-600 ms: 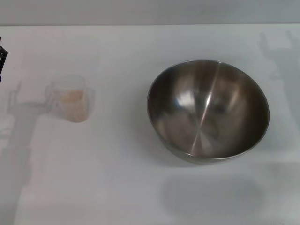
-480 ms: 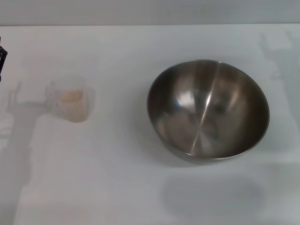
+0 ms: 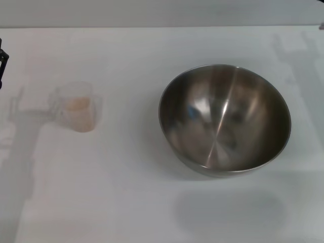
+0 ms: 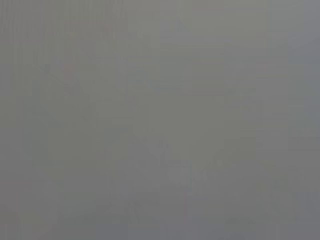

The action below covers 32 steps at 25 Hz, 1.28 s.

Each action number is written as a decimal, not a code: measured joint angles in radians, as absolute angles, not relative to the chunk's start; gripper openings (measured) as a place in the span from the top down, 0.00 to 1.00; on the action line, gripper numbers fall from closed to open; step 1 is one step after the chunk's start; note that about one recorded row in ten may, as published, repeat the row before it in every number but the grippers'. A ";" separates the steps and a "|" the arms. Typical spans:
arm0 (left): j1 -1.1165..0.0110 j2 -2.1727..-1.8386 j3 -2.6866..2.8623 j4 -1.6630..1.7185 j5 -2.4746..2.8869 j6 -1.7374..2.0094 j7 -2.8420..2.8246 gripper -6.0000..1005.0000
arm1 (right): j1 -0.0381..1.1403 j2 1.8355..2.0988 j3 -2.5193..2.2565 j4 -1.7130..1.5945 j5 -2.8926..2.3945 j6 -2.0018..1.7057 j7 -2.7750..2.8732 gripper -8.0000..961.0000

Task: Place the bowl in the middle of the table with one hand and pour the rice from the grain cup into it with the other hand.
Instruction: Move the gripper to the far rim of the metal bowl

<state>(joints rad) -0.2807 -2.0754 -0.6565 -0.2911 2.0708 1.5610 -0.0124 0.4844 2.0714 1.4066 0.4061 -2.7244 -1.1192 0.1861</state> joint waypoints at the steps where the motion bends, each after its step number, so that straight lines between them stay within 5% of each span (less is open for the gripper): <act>1: -0.281 -2.075 -0.657 -0.291 2.071 1.561 -0.012 0.14 | 0.466 2.066 1.405 0.458 -2.737 -1.066 0.187 0.16; 15: -0.284 -2.075 -0.656 -0.287 2.071 1.565 -0.012 0.14 | 0.280 1.960 1.404 1.275 -2.919 0.027 0.334 0.16; 23: -0.287 -2.073 -0.657 -0.285 2.071 1.562 -0.009 0.14 | 0.297 1.988 1.476 1.558 -2.801 0.546 0.075 0.16; 29: -0.290 -2.072 -0.657 -0.276 2.071 1.563 -0.010 0.14 | 0.410 2.044 1.746 1.573 -2.514 0.972 -0.257 0.16; 32: -0.290 -2.072 -0.657 -0.275 2.071 1.564 -0.011 0.14 | 0.476 2.044 1.855 1.555 -2.460 1.189 -0.341 0.16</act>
